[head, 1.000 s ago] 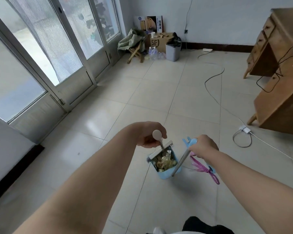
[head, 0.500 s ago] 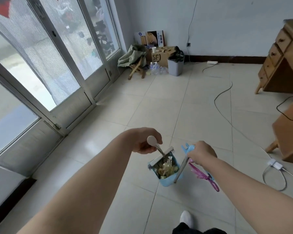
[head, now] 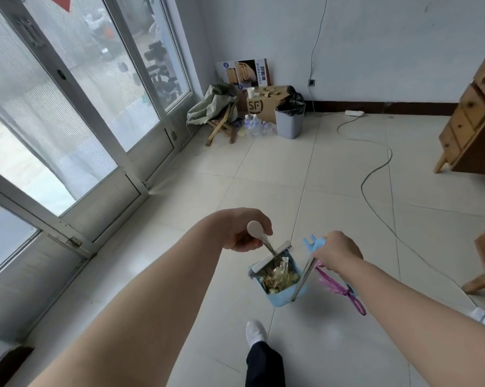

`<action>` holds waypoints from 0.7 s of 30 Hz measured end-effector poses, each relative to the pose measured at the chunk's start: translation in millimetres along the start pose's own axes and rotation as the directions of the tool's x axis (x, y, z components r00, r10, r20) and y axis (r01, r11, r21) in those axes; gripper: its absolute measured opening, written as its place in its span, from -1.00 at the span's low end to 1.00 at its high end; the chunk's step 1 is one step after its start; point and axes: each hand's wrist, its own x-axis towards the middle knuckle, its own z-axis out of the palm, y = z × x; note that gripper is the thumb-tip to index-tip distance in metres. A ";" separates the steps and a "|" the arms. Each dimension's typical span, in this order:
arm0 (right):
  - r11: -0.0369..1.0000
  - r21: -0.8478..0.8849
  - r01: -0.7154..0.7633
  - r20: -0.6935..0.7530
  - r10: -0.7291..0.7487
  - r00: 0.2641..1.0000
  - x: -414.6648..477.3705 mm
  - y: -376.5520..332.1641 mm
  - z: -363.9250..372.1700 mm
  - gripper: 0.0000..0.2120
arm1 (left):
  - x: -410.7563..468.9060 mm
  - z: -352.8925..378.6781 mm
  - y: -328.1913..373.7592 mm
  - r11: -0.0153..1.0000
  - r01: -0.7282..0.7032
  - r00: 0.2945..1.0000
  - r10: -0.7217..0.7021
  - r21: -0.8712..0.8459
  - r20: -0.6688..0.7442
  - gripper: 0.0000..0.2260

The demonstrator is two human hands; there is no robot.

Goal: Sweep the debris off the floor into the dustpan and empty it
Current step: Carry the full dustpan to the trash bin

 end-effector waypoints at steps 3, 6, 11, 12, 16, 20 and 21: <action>0.999 -0.032 -0.029 -0.001 0.029 1.000 47.2 -29.7 -2.6 -0.92 | 39.9 -30.5 28.2 1.000 -0.002 1.000 0.002 0.000 0.022 -0.90; 0.996 -0.059 -0.072 -0.016 0.071 0.997 93.4 -67.1 -5.4 -0.86 | 78.2 -65.2 59.2 1.000 -0.014 0.999 0.013 0.018 0.043 -0.90; 0.988 -0.056 -0.143 -0.031 0.142 0.989 160.5 -119.8 -17.3 -0.88 | 130.0 -117.7 118.0 0.999 -0.014 0.997 0.011 0.046 0.073 -0.91; 0.986 -0.050 -0.158 -0.034 0.157 0.987 172.2 -127.5 -21.1 -0.92 | 139.6 -126.8 129.7 0.998 -0.017 0.997 0.013 0.052 0.074 -0.91; 0.985 0.010 -0.175 -0.038 0.175 0.984 221.1 -148.8 -35.8 -0.94 | 172.7 -155.2 177.4 0.996 -0.021 0.995 0.013 0.082 0.097 -0.91; 0.980 0.061 -0.190 -0.045 0.193 0.980 275.5 -166.7 -52.0 -0.91 | 207.4 -172.3 225.0 0.992 -0.019 0.994 0.006 0.122 0.106 -0.91; 0.982 0.055 -0.183 -0.044 0.185 0.982 290.4 -170.8 -56.0 -0.92 | 216.8 -175.6 237.4 0.992 -0.018 0.995 0.005 0.127 0.104 -0.91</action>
